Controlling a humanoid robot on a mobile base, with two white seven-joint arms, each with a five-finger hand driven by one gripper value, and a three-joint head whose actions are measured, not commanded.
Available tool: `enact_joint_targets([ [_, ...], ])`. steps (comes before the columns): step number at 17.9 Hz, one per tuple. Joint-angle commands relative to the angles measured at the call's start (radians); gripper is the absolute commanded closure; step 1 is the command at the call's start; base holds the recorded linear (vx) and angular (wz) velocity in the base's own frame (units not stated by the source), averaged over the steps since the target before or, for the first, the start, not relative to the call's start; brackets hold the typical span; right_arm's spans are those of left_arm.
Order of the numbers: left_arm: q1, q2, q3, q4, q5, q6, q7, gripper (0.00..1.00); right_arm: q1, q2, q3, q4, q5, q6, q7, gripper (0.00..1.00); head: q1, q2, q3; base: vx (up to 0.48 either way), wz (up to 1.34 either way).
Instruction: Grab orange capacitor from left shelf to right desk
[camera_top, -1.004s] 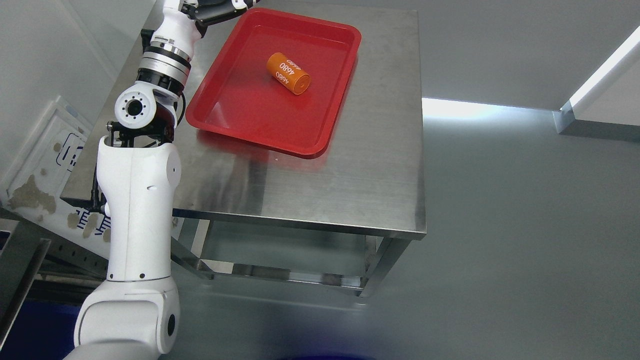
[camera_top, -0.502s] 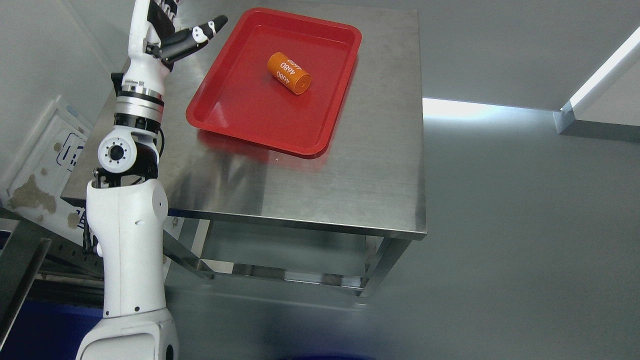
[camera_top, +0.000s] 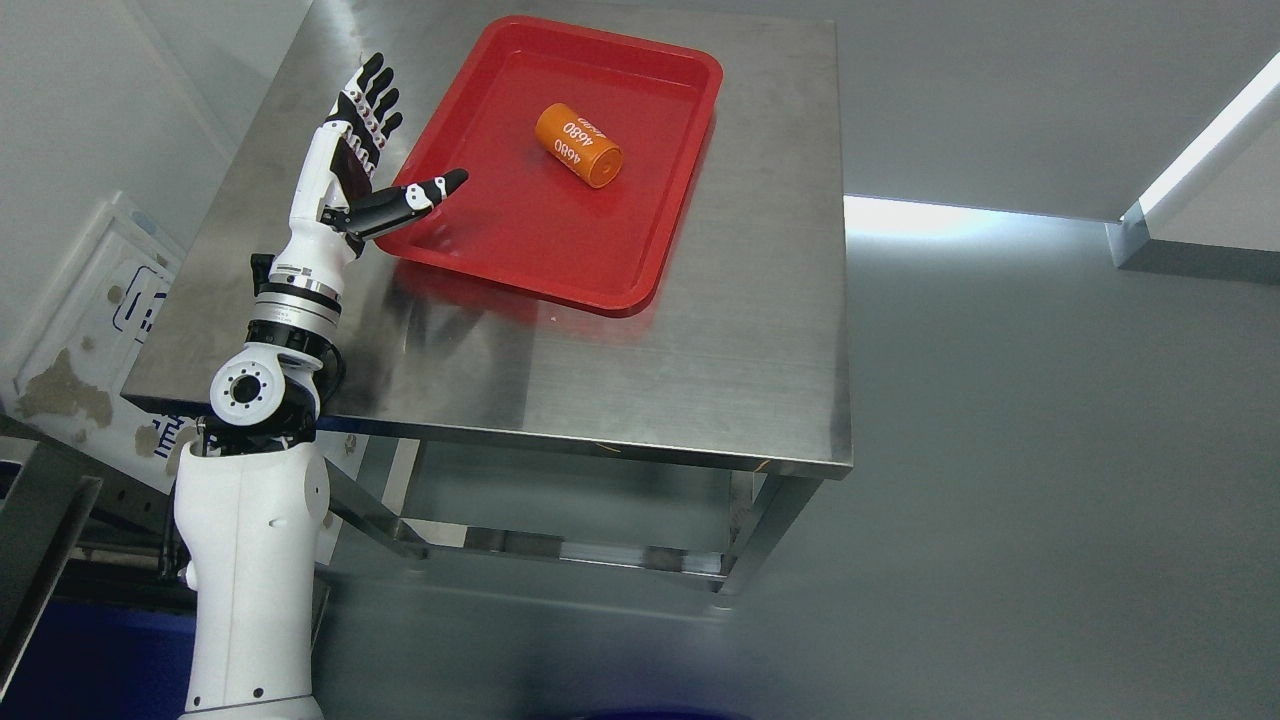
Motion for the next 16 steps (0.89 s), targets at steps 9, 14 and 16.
enact_joint_targets([
  [9,-0.014,0.043,-0.017,0.020,-0.003,0.018,-0.001,0.00,0.020,-0.017,-0.012,-0.017,0.005,0.000,0.000,0.00,0.0000,0.000,0.000,0.000,0.00],
  [14,-0.013,0.035,-0.019,0.022,-0.003,0.040,0.003,0.00,0.020,-0.017,-0.012,-0.017,0.005,0.000,0.000,0.00,0.0000,0.000,0.000,0.000,0.00],
  [16,-0.010,0.032,-0.016,0.022,-0.003,0.041,0.003,0.00,0.020,-0.017,-0.012,-0.017,0.005,0.000,0.000,0.00,0.0000,0.000,0.000,0.000,0.00],
])
